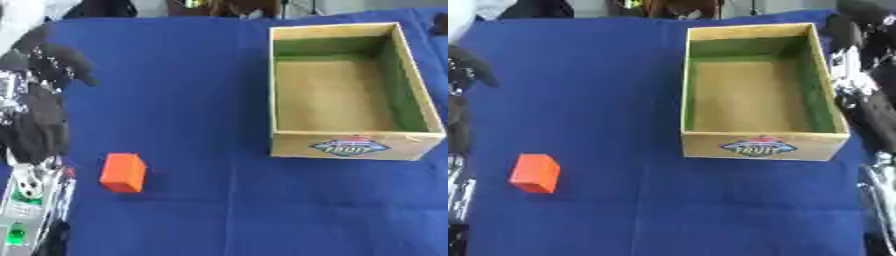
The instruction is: Pick up objects on the table and place them in the box.
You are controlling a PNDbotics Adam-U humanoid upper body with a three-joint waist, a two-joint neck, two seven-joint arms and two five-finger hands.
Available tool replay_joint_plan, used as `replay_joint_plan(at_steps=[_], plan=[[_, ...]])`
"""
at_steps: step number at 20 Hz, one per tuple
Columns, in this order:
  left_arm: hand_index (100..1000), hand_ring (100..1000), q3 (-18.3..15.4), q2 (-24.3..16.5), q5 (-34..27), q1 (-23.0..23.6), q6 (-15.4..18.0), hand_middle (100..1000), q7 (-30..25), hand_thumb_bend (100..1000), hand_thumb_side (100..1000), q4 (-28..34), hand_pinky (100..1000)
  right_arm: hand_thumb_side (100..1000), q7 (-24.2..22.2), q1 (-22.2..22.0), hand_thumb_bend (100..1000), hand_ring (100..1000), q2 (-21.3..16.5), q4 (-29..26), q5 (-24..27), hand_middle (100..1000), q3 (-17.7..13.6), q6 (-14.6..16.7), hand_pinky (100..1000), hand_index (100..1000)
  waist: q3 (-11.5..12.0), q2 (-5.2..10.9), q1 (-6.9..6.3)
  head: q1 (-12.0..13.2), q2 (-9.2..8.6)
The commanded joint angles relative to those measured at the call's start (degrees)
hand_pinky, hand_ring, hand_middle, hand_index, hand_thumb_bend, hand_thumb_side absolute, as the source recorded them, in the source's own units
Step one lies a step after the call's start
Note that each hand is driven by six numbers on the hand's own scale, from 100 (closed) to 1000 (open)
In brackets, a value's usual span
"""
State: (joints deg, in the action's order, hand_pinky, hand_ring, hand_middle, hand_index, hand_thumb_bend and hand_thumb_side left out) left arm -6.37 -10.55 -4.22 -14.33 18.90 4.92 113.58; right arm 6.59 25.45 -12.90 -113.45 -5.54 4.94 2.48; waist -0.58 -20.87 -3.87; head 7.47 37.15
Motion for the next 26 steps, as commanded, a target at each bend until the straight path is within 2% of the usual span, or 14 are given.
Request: replay_joint_plan(at_steps=[1,6,11,15,22,26], plan=[[812,541,-0.8,-1.3,0.3,-0.1,0.1,530,0.1,100,1000,1.0,427,536,0.2,0.4,100,843,-1.1,-1.1,-0.3,599,-0.2,-0.1,976,803,0.2,1.12,0.03,0.0,-0.49],[844,551,-1.4,-4.8,2.8,-0.1,0.5,548,0.0,100,999,1.0,439,535,0.2,0.0,100,843,-1.2,-1.1,-0.4,599,-0.2,-0.2,976,803,0.4,1.42,-0.23,-0.4,-0.25],[898,575,-1.5,-11.0,6.7,1.4,-0.3,585,-2.0,100,930,1.0,469,536,0.1,-0.4,100,843,-1.6,-1.1,-0.5,599,-0.2,-0.3,977,803,0.6,1.72,-0.65,-0.8,-0.02],[934,617,-0.8,-16.5,10.1,3.3,-2.4,623,-4.8,100,885,1.0,524,536,0.1,-0.6,100,843,-2.0,-1.1,-0.5,599,-0.2,-0.4,977,803,0.7,1.9,-1.0,-1.1,0.0],[992,731,2.6,-26.2,16.1,4.7,-8.0,731,-10.7,100,896,1.0,644,533,-0.3,-0.9,100,843,-2.0,-1.1,-0.4,599,0.2,-0.5,976,802,0.9,2.67,-1.41,-1.2,-0.2],[1000,767,4.3,-31.7,19.5,4.9,-11.3,757,-14.0,100,870,1.0,697,531,-0.3,-0.9,100,842,-1.7,-1.1,-0.3,600,0.2,-0.5,975,802,1.0,3.16,-1.28,-1.0,-0.05]])
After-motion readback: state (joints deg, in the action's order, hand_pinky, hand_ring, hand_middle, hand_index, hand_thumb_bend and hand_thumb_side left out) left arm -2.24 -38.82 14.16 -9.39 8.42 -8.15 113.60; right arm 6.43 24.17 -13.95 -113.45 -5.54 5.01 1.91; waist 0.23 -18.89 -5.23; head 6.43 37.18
